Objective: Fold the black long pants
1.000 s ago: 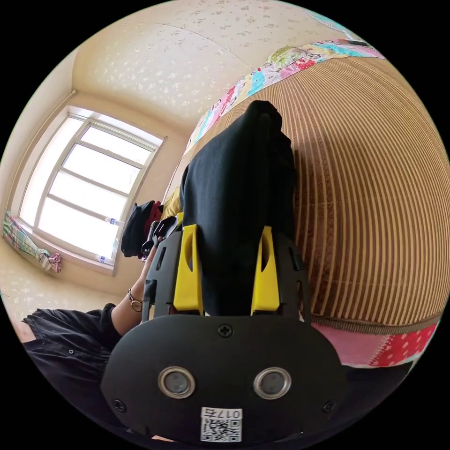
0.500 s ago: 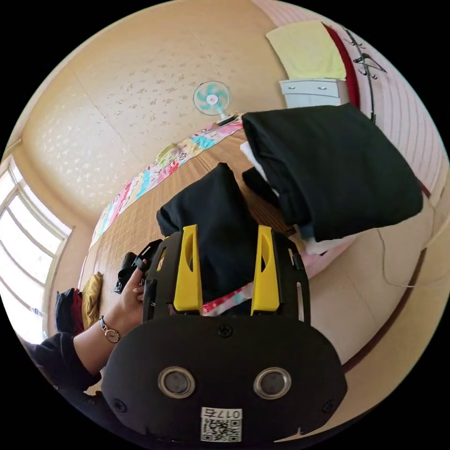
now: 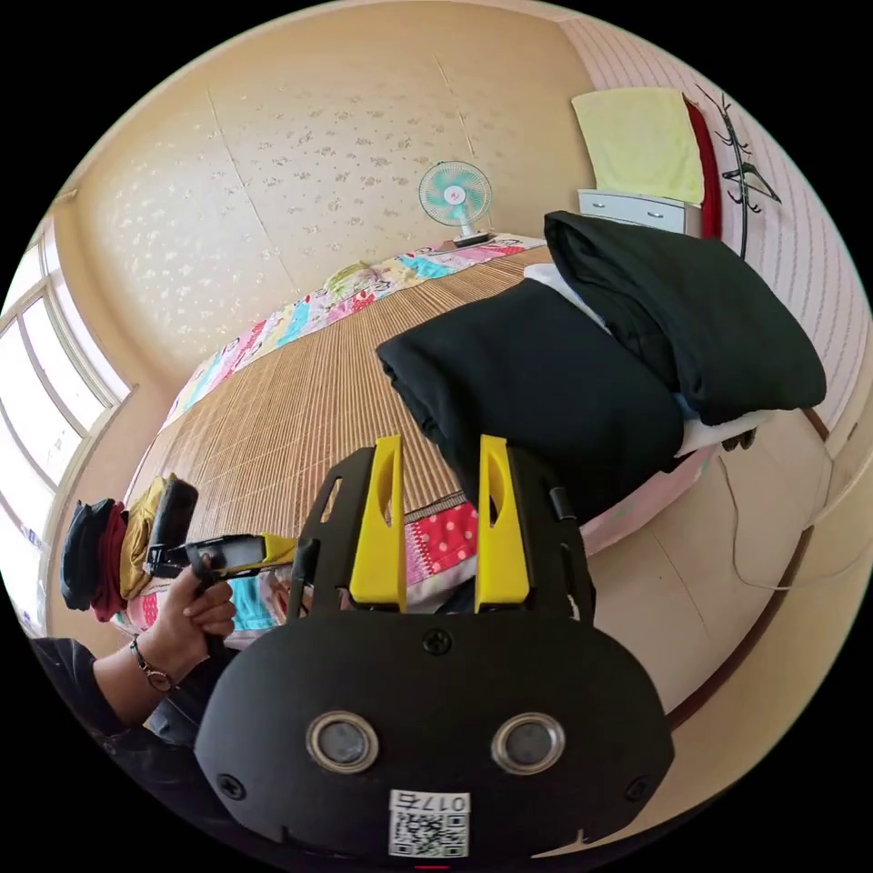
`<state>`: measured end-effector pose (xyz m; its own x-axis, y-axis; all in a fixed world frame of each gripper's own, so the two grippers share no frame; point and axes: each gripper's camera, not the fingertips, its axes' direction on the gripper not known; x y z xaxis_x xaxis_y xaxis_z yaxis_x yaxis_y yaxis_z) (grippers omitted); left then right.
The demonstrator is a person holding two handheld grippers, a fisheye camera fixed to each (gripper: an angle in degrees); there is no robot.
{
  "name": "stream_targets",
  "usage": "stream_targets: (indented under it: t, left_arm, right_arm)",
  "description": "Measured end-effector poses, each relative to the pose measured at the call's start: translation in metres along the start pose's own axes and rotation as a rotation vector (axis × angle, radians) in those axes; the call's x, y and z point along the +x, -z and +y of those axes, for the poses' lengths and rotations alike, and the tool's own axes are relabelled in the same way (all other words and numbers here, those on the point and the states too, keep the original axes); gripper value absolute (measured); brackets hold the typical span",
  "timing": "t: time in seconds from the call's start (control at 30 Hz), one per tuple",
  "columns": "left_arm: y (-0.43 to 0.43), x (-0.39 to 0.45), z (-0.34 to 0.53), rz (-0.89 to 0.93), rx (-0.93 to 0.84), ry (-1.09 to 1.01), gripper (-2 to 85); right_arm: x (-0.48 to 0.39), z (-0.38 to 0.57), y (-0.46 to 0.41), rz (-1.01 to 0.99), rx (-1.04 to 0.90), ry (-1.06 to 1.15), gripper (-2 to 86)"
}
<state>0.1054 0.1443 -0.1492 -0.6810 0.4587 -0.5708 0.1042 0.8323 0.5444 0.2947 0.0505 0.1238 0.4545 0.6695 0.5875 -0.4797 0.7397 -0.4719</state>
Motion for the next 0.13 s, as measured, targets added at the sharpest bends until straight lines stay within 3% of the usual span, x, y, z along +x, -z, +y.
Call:
stream_targets:
  t: [0.13]
  left_arm:
    - [0.141,0.027,0.091,-0.559,0.326,0.036,10.0]
  right_arm:
    - [-0.048,0.006,-0.024,-0.166,-0.103,0.186,3.5]
